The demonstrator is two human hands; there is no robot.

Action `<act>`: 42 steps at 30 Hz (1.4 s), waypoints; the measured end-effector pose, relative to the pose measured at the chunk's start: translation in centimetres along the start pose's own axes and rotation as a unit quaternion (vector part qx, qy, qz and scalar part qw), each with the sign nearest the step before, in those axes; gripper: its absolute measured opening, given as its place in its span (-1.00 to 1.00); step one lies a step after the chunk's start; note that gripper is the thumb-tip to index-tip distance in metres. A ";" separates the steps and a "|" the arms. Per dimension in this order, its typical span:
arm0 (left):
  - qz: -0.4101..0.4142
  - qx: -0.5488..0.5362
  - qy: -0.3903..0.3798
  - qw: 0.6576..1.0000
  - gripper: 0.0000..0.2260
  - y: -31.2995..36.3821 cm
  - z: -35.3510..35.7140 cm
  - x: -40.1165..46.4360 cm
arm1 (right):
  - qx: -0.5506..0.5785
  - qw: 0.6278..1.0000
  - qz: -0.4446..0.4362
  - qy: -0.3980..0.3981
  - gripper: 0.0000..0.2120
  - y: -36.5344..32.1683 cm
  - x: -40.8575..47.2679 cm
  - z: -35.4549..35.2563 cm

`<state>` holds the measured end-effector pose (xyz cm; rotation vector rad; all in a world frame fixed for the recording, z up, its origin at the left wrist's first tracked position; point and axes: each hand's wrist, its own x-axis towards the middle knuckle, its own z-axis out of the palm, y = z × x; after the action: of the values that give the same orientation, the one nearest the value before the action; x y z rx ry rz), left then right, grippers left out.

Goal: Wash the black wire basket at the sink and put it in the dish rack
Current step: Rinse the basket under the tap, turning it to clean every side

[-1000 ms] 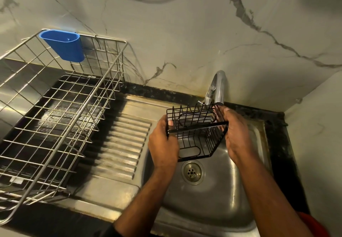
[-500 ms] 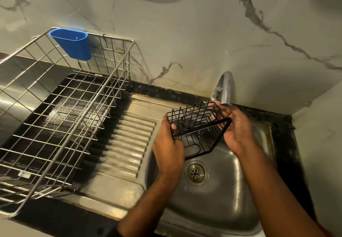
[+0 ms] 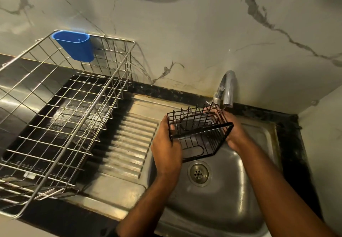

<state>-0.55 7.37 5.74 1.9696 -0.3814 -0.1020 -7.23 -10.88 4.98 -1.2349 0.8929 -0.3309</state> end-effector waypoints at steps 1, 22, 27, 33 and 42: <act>-0.009 -0.013 -0.002 1.000 -0.57 0.0 0.0 0.2 | 0.014 1.000 0.004 -0.015 -0.57 0.4 0.0 -0.2; -0.343 -0.286 -0.039 0.894 -0.81 -4.9 -0.5 5.4 | -0.244 0.966 -0.058 -0.061 -0.74 3.7 0.6 -2.3; -0.383 -0.271 -0.050 0.882 -0.83 -5.8 -0.5 5.9 | -0.174 0.985 0.014 -0.008 -0.61 4.1 0.1 -3.4; -0.382 -0.276 -0.098 0.877 -0.89 -4.9 -0.2 6.6 | -0.135 0.987 0.070 0.043 -0.47 3.5 0.0 -3.8; -0.256 -0.171 -0.127 0.943 -0.90 -4.8 1.6 5.1 | -0.114 0.981 0.145 0.066 -0.29 3.4 -0.5 -4.1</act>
<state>4.94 6.10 1.28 1.6664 -0.0002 -0.7139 -11.34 -12.14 1.90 -1.2815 1.2350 -0.0778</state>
